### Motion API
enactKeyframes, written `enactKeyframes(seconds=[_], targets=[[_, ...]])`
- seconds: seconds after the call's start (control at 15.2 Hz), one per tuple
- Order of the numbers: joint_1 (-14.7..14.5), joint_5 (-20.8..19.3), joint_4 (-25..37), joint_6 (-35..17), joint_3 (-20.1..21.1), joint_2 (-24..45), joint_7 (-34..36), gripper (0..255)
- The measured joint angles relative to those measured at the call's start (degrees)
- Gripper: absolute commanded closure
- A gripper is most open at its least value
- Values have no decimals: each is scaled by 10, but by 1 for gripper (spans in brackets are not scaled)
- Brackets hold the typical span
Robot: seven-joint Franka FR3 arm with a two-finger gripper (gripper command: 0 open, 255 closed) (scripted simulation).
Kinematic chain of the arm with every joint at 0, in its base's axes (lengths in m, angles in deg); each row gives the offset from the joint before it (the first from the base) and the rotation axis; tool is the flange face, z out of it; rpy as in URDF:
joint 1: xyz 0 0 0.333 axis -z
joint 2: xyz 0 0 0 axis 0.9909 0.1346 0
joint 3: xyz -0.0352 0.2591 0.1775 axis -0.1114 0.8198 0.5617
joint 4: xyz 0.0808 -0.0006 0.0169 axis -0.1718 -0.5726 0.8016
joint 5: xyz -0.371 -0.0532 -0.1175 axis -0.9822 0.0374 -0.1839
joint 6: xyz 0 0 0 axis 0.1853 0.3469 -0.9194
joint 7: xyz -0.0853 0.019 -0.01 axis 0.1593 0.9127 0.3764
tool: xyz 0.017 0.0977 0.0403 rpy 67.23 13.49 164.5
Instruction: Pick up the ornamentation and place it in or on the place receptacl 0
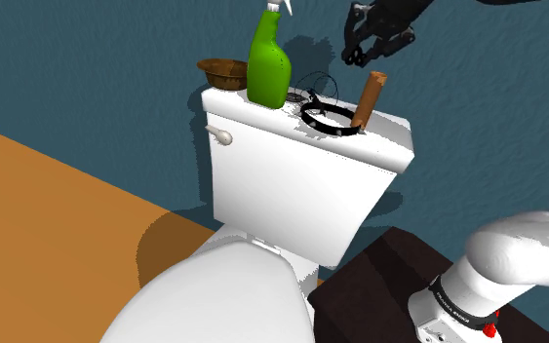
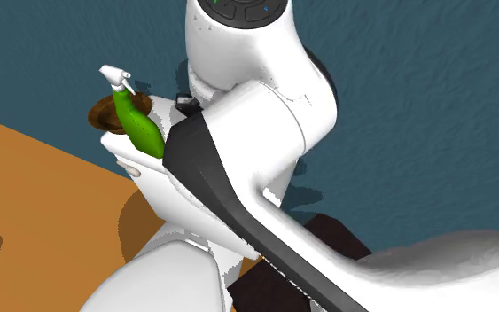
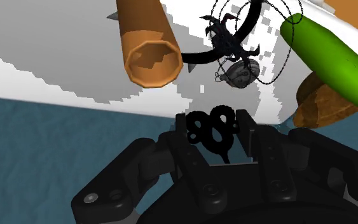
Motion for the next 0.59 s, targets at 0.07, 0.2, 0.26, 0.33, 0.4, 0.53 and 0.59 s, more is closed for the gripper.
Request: enactKeyframes(seconds=[0.07,0.2,0.26,0.33,0.4,0.53,0.59], targets=[[8,-4,17,-5,10,21,6,255],[25,-12,51,-14,41,62,27,255],[35,-18,72,-15,54,84,35,255],[44,-25,86,-22,68,104,44,255],[54,-32,101,-28,81,124,51,255],[78,-56,145,-32,119,174,76,255],[87,-67,162,-32,135,194,86,255]])
